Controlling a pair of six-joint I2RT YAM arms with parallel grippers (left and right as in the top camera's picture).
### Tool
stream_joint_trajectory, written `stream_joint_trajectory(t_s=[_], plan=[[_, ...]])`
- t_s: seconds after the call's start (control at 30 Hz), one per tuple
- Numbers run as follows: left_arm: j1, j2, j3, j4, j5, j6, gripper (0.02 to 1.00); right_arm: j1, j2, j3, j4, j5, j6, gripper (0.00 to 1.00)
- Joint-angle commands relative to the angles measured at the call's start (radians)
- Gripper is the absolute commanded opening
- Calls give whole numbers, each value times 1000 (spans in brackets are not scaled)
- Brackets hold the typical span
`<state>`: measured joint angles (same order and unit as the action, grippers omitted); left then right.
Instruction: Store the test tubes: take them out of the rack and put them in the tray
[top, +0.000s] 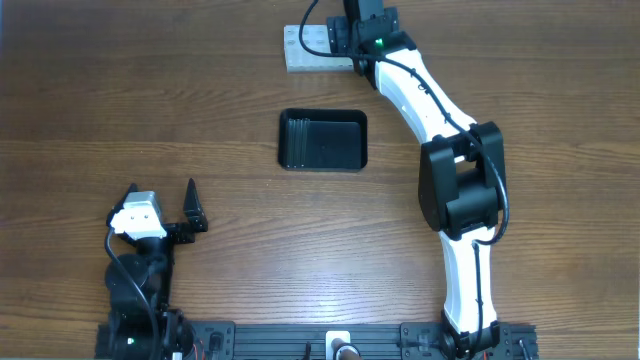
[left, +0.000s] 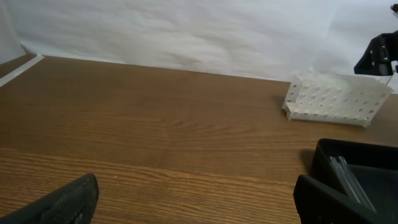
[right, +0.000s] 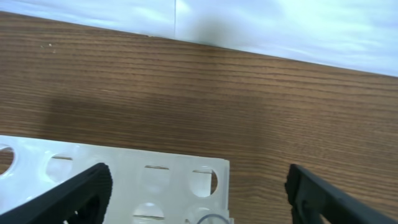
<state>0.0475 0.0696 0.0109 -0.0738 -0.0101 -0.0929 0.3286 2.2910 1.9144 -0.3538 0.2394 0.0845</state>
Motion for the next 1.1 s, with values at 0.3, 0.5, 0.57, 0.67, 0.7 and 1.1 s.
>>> stream_joint_trajectory(t_s=[0.3, 0.5, 0.57, 0.67, 0.7, 1.1], plan=[[5, -2, -5, 1, 10, 18, 1000, -14, 17, 2, -48, 13, 95, 643], [5, -2, -5, 1, 10, 18, 1000, -15, 17, 2, -47, 13, 95, 570], [5, -2, -5, 1, 10, 18, 1000, -14, 17, 2, -47, 13, 95, 527], [5, -2, -5, 1, 10, 18, 998, -14, 16, 2, -47, 13, 95, 461], [5, -2, -5, 1, 10, 18, 1000, -14, 15, 2, -47, 13, 95, 437], [5, -2, -5, 1, 10, 18, 1000, -13, 14, 2, -42, 13, 95, 255]])
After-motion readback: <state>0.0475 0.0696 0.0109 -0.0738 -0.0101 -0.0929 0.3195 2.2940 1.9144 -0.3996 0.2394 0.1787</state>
